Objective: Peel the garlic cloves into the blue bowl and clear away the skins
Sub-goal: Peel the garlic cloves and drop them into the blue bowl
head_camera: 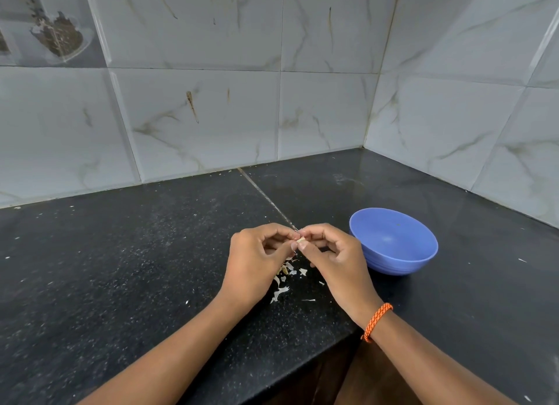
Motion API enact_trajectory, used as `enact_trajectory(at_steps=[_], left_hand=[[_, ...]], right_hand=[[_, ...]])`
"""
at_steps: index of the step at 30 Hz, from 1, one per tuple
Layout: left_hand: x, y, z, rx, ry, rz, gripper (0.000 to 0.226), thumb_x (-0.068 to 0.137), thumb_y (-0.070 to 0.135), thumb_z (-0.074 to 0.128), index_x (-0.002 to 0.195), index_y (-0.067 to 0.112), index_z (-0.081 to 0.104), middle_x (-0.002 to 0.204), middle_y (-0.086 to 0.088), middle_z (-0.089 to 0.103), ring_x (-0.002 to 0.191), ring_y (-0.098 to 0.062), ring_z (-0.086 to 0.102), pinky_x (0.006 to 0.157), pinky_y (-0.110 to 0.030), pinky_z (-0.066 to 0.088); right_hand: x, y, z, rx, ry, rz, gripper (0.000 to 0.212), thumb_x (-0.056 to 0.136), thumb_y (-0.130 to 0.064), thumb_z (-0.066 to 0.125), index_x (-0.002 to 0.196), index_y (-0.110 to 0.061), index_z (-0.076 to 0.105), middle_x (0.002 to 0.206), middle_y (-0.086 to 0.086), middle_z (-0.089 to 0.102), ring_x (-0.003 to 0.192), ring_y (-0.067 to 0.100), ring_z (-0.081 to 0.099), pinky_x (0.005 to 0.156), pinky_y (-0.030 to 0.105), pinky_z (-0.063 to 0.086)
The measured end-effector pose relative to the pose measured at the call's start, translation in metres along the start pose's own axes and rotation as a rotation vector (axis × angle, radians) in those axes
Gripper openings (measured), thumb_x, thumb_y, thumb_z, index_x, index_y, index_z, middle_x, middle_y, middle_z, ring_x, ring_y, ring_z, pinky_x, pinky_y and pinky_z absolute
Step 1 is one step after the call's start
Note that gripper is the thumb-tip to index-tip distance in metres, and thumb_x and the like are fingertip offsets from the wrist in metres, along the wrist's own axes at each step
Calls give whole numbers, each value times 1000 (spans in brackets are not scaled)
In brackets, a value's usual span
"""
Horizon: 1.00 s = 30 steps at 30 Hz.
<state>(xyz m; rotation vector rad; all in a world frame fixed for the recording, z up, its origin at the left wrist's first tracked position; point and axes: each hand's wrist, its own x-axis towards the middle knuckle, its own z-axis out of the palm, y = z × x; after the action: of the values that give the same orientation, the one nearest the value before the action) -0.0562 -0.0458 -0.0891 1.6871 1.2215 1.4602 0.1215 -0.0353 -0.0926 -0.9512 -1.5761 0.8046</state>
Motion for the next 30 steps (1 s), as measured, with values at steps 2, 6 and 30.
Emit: enact_trajectory(at_steps=[2,6,30], left_hand=[[0,1,0,-10,15,-8,11,92,10,86,96,20,85,88,7,83,83,-15,81,83,-39,67],[2,1,-1,-120,21,-76,16,86,5,90,95,16,83,88,-1,82,83,-19,81,83,-38,67],[0,1,1,-107,-2,-89,9,95,15,84,104,17,87,91,0,84,82,-22,82,84,-46,68]], right_hand=[[0,2,1,-20,10,-20,12,96,-12,78,106,-19,78,99,-5,80,96,18,76,78,32,63],[0,5,0,6,32,-16,16,95,-5,76,106,-17,79,98,-4,80,94,21,77,74,34,64],[-1,6,0,14,56,-52,20,101,-6,70,114,-16,81,102,-5,81,91,23,77,66,32,64]])
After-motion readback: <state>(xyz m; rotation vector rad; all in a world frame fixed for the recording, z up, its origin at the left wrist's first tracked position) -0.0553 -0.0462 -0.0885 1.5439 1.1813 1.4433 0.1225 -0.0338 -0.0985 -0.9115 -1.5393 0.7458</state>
